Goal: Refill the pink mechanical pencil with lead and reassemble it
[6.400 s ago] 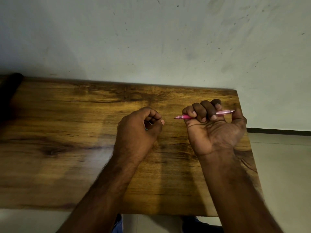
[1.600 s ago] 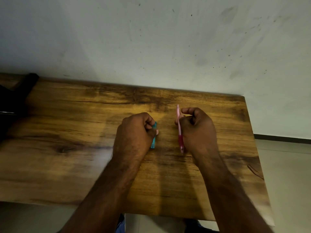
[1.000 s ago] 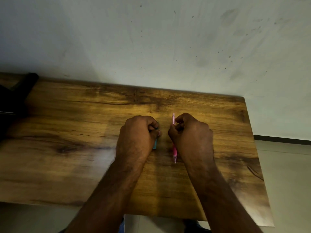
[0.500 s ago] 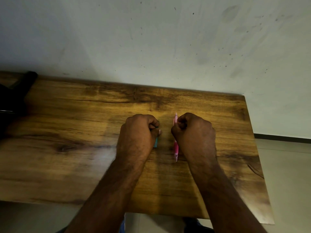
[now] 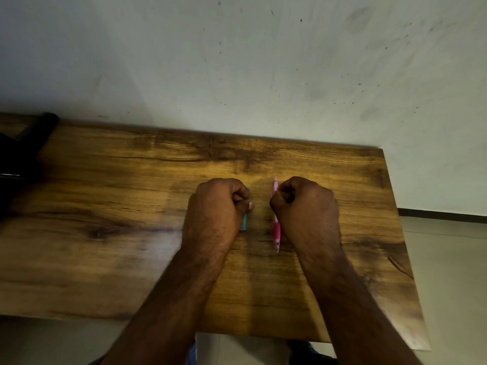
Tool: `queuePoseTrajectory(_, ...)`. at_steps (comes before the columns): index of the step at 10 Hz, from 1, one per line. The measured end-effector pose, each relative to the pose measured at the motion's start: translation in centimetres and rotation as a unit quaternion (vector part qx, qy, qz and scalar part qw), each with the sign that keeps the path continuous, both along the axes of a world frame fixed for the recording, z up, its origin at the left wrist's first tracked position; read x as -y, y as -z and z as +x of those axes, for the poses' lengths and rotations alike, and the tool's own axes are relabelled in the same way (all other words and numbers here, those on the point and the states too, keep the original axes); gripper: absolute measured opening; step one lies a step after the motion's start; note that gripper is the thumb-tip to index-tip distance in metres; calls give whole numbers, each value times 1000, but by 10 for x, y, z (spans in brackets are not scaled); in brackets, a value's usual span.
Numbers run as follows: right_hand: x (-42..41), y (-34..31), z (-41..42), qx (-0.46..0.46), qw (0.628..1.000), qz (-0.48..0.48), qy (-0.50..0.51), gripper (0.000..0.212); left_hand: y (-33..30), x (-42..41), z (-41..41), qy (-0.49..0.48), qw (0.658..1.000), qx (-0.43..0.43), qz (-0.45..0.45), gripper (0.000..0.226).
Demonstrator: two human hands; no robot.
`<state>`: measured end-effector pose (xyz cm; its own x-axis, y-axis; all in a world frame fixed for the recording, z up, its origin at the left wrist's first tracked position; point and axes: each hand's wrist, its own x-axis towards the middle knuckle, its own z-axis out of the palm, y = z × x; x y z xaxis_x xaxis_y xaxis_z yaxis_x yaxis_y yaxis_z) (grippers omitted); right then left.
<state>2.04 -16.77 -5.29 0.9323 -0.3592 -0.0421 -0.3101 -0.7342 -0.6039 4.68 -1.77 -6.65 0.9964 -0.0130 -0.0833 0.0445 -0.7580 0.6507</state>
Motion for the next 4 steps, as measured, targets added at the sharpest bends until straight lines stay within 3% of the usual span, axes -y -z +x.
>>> queuePoseTrajectory(2, -1, -3, -1, 20, 1000, -6, 6, 19, -1, -1, 1, -17, 1000, 11, 19, 16)
queuePoseTrajectory(4, 1, -10, -3, 68, 997, -20, -1, 31, -12, 5, 0, -22, 995, 90, 31, 23)
